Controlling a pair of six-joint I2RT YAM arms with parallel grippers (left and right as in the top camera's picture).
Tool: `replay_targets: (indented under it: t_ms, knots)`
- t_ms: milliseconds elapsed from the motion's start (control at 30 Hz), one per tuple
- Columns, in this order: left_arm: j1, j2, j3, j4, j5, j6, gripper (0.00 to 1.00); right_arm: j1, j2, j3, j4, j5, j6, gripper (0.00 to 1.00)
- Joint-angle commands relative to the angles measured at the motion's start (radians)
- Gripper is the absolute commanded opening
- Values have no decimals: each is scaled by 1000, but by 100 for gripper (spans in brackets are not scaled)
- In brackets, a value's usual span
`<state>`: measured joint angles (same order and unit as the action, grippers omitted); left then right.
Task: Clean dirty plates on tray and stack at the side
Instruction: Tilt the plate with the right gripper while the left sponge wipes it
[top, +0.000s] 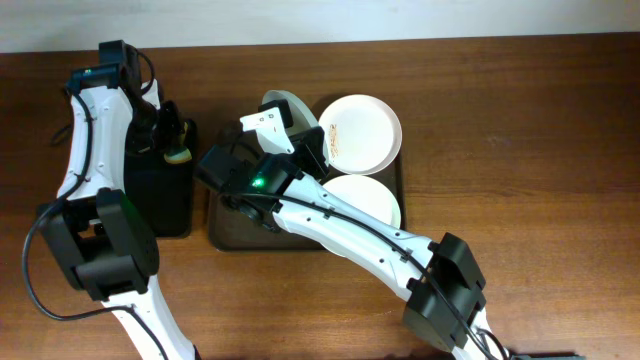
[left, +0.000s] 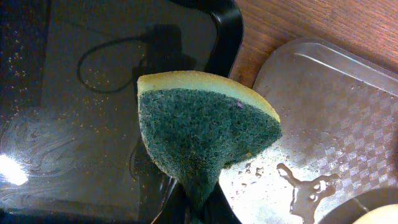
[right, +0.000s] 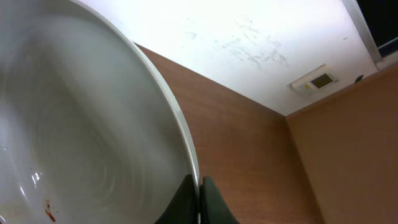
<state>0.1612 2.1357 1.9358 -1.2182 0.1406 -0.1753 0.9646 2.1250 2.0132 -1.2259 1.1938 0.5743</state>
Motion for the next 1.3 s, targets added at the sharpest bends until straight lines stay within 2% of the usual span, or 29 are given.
replay_targets:
  t_ms: [0,100,200,300,367,400,500,567,700,833,900,1033,1100,1200,1267]
  knots:
    - [-1,-2,19,3,-11,16,1,2,-37,25,-4,21,10,4]
    - [-1,-2,19,14,-41,16,1,-45,-37,25,7,-251,10,4]
    - [-1,-2,19,33,-45,16,1,-172,-47,26,15,-572,-6,4]
    - [-2,-2,19,40,-45,16,1,-324,-94,26,45,-935,-146,4]
    - [-4,-2,19,39,-45,16,1,-481,-125,26,60,-1233,-212,4]
    - [-6,-2,19,37,-45,16,1,-523,-127,26,60,-1283,-212,4]
    - [-21,-2,19,35,-43,16,1,-541,-121,5,136,-1278,-182,4]
    - [-40,-2,19,31,-33,16,1,-463,-118,-66,243,-1149,-49,4]
    - [-70,-2,19,15,82,16,1,-331,-105,-275,422,-909,220,4]
    - [-91,-2,19,-2,157,16,1,-291,-103,-549,764,-867,330,4]
    - [-122,-2,19,-2,178,8,1,-291,-88,-614,864,-868,346,4]
    - [-215,-2,-43,31,145,-92,1,-293,-37,-615,898,-913,348,4]
    - [-275,-2,-163,151,118,-176,1,-293,-37,-615,901,-921,348,4]
    - [-337,-2,-306,249,75,-245,1,-312,-37,-615,900,-963,348,4]
    - [-346,-2,-433,419,27,-259,1,-327,-37,-615,894,-1000,348,4]
